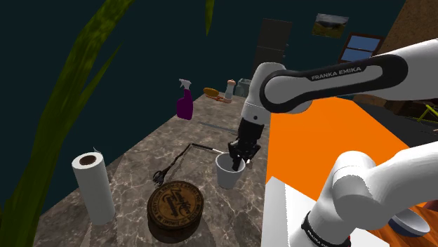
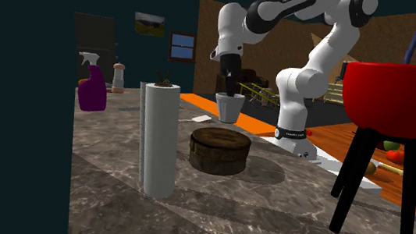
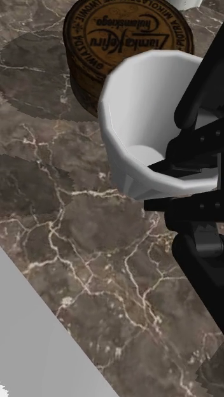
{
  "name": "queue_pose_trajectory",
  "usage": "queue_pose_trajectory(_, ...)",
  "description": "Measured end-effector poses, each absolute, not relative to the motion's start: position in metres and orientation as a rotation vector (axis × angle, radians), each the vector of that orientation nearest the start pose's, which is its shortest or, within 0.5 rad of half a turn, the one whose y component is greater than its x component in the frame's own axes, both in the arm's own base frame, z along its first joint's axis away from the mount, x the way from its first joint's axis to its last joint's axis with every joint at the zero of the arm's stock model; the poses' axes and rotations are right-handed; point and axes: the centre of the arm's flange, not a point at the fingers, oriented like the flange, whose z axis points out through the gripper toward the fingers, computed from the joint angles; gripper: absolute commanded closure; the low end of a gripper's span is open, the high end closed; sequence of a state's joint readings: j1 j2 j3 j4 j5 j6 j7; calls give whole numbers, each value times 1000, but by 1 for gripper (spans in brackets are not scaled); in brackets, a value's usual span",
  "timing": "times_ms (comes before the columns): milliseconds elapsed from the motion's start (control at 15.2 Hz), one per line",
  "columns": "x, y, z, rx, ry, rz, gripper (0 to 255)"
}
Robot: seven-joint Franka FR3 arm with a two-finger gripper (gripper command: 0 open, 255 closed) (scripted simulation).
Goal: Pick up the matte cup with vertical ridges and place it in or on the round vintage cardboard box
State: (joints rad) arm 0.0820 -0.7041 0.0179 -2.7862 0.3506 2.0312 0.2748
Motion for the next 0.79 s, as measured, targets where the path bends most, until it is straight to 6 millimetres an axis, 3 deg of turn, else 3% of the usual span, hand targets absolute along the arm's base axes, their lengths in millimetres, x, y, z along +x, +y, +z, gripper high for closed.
queue_pose_trajectory(792, 315, 51, 466, -2812, 489, 149, 255)
